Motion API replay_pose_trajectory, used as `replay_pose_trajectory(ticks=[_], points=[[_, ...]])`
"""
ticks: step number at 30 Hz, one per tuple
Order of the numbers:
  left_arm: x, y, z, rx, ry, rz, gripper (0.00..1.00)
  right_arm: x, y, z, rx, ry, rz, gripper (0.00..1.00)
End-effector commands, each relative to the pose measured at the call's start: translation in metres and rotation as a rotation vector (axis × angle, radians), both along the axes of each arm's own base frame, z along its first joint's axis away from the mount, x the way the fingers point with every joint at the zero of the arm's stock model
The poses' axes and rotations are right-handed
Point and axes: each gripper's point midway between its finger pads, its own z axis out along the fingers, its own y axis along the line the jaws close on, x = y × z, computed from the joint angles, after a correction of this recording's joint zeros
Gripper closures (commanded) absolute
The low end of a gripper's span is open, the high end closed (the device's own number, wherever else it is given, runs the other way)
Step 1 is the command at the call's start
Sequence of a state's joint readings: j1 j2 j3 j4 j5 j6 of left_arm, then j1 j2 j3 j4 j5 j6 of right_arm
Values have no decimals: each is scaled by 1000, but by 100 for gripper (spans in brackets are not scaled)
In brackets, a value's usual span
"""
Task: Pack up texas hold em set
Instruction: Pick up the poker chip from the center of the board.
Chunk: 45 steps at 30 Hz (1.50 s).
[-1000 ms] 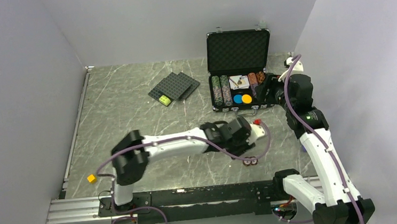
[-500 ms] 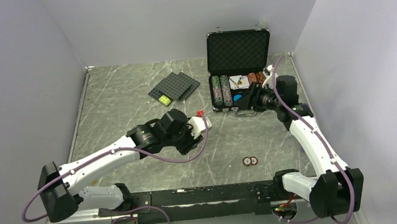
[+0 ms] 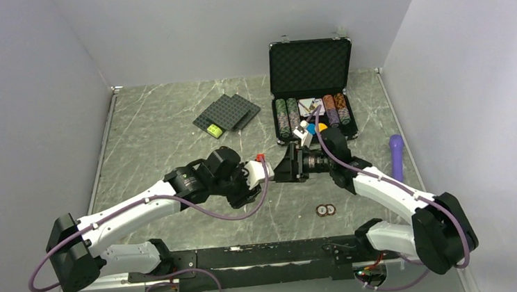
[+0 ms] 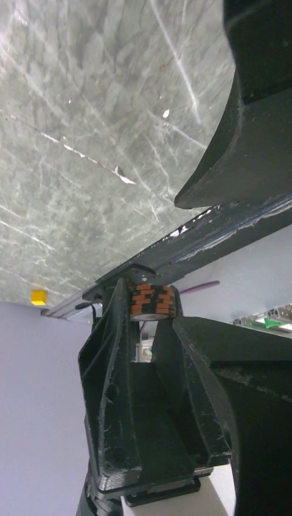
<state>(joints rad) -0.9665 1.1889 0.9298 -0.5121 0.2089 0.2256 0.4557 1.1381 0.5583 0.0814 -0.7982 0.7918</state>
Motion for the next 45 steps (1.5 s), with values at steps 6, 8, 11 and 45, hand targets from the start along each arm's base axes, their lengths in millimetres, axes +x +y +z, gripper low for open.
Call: replay_pose_trajectory(ticks=[6, 8, 11, 45], points=[[0, -16, 20, -94, -51, -59, 100, -4, 37, 22, 130, -20, 75, 30], [0, -16, 19, -92, -52, -58, 100, -7, 42, 22, 131, -16, 91, 31], [0, -16, 21, -95, -60, -57, 100, -13, 50, 21, 130, -9, 121, 33], [10, -11, 48, -173, -121, 35, 1, 37, 4, 24, 40, -54, -165, 100]])
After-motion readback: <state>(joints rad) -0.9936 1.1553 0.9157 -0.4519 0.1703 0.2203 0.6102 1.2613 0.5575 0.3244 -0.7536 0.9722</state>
